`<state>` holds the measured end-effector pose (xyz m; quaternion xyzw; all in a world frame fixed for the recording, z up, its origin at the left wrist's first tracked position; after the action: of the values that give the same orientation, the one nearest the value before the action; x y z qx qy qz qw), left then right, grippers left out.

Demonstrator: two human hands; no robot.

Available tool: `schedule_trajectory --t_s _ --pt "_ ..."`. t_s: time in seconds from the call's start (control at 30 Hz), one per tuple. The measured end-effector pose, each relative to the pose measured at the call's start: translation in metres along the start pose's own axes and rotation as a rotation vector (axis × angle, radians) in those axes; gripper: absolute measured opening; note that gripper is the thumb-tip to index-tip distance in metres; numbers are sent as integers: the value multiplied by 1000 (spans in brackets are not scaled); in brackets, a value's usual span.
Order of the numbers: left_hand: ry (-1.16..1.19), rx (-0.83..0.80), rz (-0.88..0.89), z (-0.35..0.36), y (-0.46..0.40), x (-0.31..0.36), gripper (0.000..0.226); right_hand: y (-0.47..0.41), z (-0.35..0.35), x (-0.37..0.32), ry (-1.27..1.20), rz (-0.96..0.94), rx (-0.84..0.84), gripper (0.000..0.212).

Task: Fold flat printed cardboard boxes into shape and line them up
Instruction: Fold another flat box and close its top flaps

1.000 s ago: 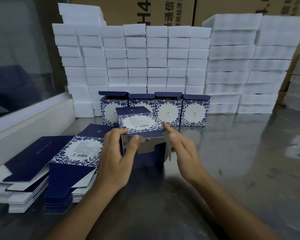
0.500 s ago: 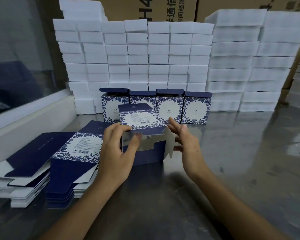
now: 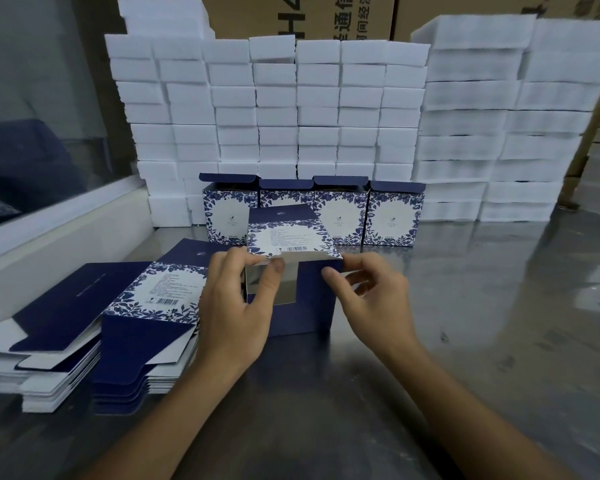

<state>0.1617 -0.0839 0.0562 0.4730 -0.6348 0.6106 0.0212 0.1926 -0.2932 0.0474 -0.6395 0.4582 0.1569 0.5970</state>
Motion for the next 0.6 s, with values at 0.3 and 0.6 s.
schedule_trajectory --t_s 0.3,0.6 --pt "35 13 8 -4 0 -1 37 -6 -4 4 8 50 32 10" --pt "25 10 5 -5 -3 -1 31 -5 10 30 105 177 -88 17"
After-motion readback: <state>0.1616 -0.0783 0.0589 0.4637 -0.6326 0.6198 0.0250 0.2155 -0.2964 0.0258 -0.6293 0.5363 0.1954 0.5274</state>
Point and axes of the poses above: each hand's wrist, its own y-axis away from the middle knuckle, its own z-axis out of the palm, x = y × z, the point moved 9 cm from there along -y, towards the middle knuckle, and after that the axes turned 5 degrees about z, right-handed, at the moved point
